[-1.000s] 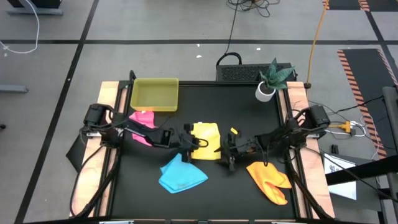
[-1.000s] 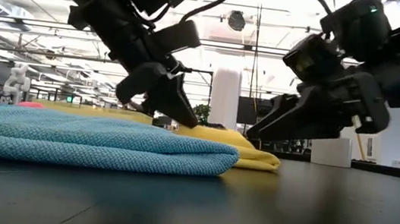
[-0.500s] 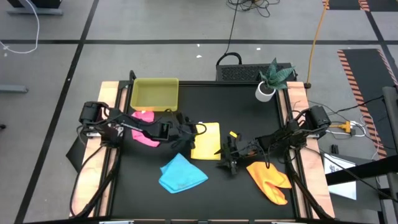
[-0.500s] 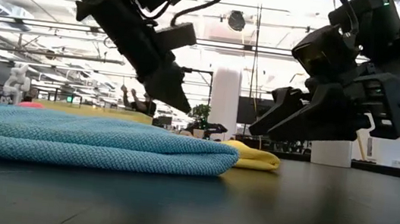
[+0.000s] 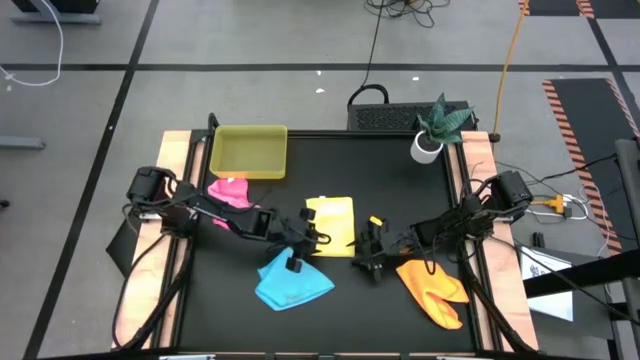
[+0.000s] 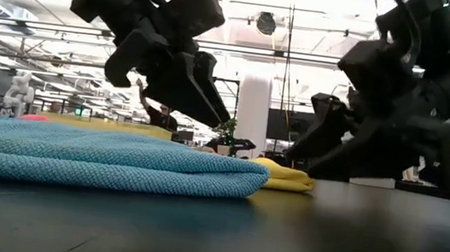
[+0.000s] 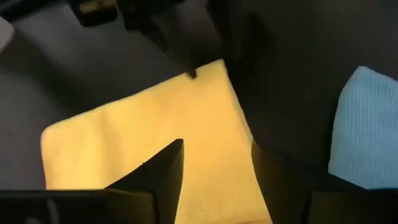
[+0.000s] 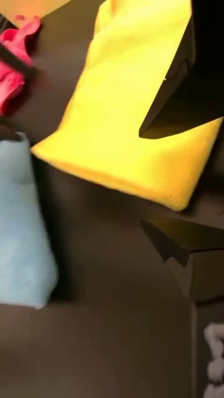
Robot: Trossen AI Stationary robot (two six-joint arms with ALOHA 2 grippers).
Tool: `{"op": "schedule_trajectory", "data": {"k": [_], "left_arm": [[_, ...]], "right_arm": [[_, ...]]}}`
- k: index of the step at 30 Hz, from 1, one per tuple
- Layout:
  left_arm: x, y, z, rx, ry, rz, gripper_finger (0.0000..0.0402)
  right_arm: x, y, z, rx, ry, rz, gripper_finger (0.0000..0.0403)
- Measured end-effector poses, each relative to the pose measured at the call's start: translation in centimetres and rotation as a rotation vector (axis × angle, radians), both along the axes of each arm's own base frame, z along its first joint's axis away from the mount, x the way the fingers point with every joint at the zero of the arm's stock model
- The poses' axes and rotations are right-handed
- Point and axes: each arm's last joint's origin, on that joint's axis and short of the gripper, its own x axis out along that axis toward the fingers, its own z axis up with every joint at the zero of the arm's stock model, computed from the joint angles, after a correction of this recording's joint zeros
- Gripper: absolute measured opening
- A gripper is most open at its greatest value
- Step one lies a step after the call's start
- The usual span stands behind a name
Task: Fold microfiber towels
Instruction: Fold the yellow microfiber cloth
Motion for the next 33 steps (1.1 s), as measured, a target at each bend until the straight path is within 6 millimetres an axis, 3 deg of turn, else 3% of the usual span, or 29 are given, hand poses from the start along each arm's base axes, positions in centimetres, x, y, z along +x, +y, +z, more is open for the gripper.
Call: {"op": "schedule_trajectory", "data": {"k": [9, 18, 22, 29, 33], "left_arm": [[0.3, -0.5, -0.6, 0.021, -0.012, -0.003, 0.0186], [0.3, -1.1, -0.9, 0.065, -0.009, -0.097, 0.0187], [0.3, -1.8, -1.2, 0.109, -0.014, -0.152, 0.0206], [0.3, -1.9, -1.2, 0.132, -0.021, -0.108, 0.0271], [0.5, -1.6, -2.0, 0.208, -0.011, -0.034, 0.0286]], "right_arm": [[1.6, 0.3, -1.0, -0.110, 0.044, -0.008, 0.0195], [1.6, 0.1, -1.2, -0.124, 0.059, -0.059, 0.0060], [1.6, 0.1, -1.1, -0.095, 0.051, -0.082, 0.0010], [1.8, -0.7, -0.7, 0.025, 0.035, -0.179, 0.0015], [1.9, -1.0, 0.4, 0.065, -0.001, -0.206, 0.0008]]}}
